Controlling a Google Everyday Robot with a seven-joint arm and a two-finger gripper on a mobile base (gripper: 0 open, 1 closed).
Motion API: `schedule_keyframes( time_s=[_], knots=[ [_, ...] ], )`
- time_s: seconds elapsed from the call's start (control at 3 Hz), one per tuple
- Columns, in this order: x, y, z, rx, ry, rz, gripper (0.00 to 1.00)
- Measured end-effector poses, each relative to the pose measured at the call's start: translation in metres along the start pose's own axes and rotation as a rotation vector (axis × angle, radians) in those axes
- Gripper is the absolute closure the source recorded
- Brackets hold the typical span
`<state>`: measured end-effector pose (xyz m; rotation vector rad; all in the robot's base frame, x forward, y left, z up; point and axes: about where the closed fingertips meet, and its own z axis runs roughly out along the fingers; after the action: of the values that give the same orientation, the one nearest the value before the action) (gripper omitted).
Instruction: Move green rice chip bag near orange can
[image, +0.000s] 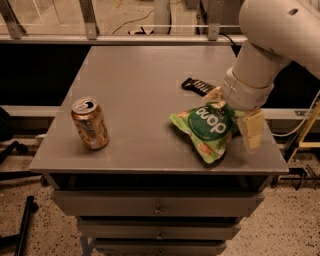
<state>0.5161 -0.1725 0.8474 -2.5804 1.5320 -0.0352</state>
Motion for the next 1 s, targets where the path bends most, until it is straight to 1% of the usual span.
schedule_keyframes(
  time_s=[0.33,0.67,1.0],
  knots=[
    [0.013,0.001,-0.008,0.021,0.012,0.027,0.25],
    [0.018,-0.005,-0.019,0.052,0.0,0.033,0.49],
    [0.027,-0.015,-0.027,0.101,-0.061,0.066,0.8]
  ],
)
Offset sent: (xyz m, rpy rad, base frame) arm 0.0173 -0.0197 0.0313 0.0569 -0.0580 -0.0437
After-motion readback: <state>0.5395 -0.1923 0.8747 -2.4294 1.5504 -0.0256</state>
